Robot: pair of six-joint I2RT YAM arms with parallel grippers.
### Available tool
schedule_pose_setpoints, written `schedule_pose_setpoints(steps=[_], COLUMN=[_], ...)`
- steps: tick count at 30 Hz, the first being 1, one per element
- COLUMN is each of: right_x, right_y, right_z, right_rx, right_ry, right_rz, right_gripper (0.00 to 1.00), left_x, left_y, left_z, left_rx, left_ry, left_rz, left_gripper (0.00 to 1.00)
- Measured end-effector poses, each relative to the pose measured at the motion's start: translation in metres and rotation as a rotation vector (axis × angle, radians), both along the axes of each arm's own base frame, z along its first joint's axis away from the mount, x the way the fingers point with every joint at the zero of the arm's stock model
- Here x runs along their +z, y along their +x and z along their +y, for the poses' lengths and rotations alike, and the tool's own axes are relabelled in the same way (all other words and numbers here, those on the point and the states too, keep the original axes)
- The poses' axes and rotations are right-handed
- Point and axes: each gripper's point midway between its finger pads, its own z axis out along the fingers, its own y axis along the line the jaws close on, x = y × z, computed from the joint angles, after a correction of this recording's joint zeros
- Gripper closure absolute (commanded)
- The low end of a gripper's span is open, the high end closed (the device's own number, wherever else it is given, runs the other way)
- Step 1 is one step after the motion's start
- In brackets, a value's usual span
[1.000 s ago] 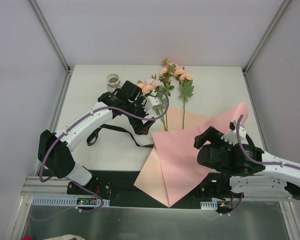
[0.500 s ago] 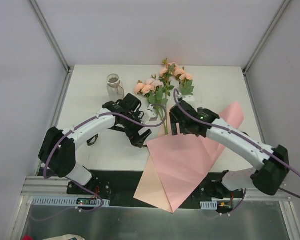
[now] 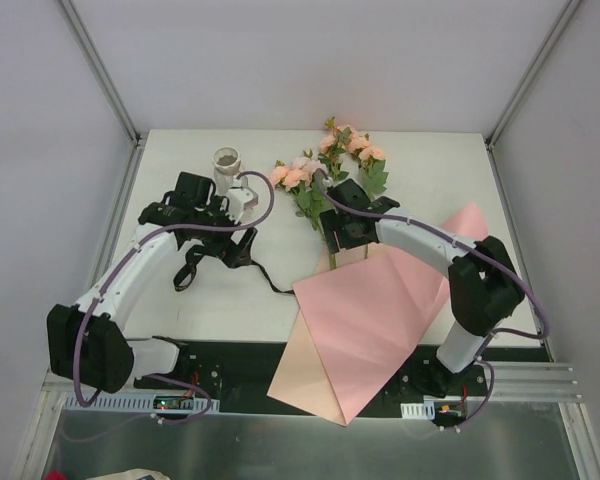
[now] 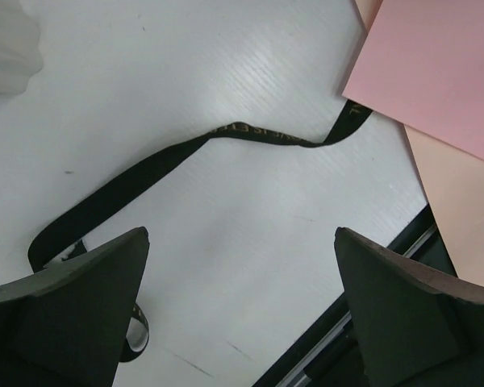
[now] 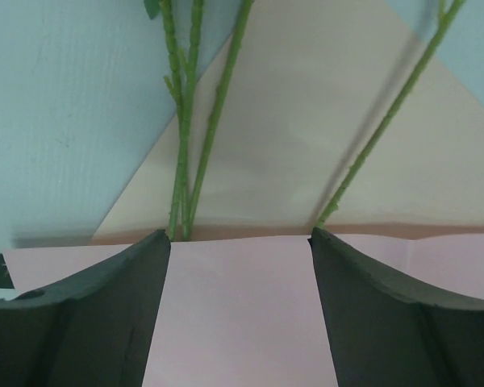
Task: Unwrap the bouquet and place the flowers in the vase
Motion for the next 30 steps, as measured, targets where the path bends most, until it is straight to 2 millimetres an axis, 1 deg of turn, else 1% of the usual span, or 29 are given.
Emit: schedule_pose_setpoints(steps=[1,3,4,6,8,11,13,15,16,17,18,20,22,24,28,30], right_x=[-0.006,-0.015,-0.016,-0.015,-0.015,-0.016,-0.016,-0.015,-0.013,-0.011,-0.01,-0.007,-0.005,-0.002,0.004,0.003], right_y=[0.003,0.001,-0.002,-0.009,-0.017,-0.022,-0.022,-0.019,-0.014,-0.01,-0.006,0.0,0.0,-0.005,-0.012,-0.011], right_z=[0.005,0.012,0.016,0.027,0.035,0.037,0.033,0.025,0.019,0.013,0.007,-0.008,-0.022,-0.031,-0.042,-0.047], right_rx=[0.015,0.055,0.085,0.152,0.202,0.232,0.223,0.19,0.16,0.136,0.107,0.051,0.006,-0.019,-0.043,-0.056], right_ry=[0.011,0.033,0.048,0.083,0.101,0.103,0.101,0.103,0.109,0.11,0.112,0.106,0.094,0.09,0.101,0.107], right_rz=[0.012,0.044,0.058,0.081,0.101,0.113,0.114,0.113,0.107,0.102,0.096,0.081,0.068,0.058,0.043,0.048], right_gripper=[0.26,0.23,0.2,0.18,0.18,0.18,0.19,0.2,0.2,0.2,0.21,0.2,0.21,0.21,0.21,0.21], left_x=[0.002,0.004,0.006,0.008,0.009,0.004,-0.007,-0.021,-0.033,-0.035,-0.044,-0.054,-0.061,-0.067,-0.082,-0.09], left_y=[-0.003,-0.015,-0.023,-0.038,-0.054,-0.085,-0.104,-0.122,-0.132,-0.138,-0.148,-0.159,-0.167,-0.168,-0.158,-0.152], left_z=[0.007,0.013,0.012,0.008,-0.004,-0.035,-0.052,-0.07,-0.079,-0.083,-0.089,-0.098,-0.107,-0.116,-0.132,-0.139], left_rx=[0.015,0.011,-0.002,-0.048,-0.124,-0.305,-0.417,-0.543,-0.624,-0.656,-0.724,-0.808,-0.875,-0.913,-0.923,-0.919], left_ry=[-0.001,-0.001,-0.011,-0.018,-0.017,-0.015,0.017,0.059,0.105,0.114,0.145,0.182,0.2,0.206,0.198,0.193], left_rz=[-0.011,-0.021,-0.024,-0.031,-0.029,0.001,0.037,0.075,0.094,0.097,0.108,0.121,0.128,0.122,0.094,0.071], left_gripper=[0.01,0.01,0.01,0.01,0.01,0.01,0.01,0.01,0.01,0.01,0.01,0.01,0.01,0.01,0.01,0.01])
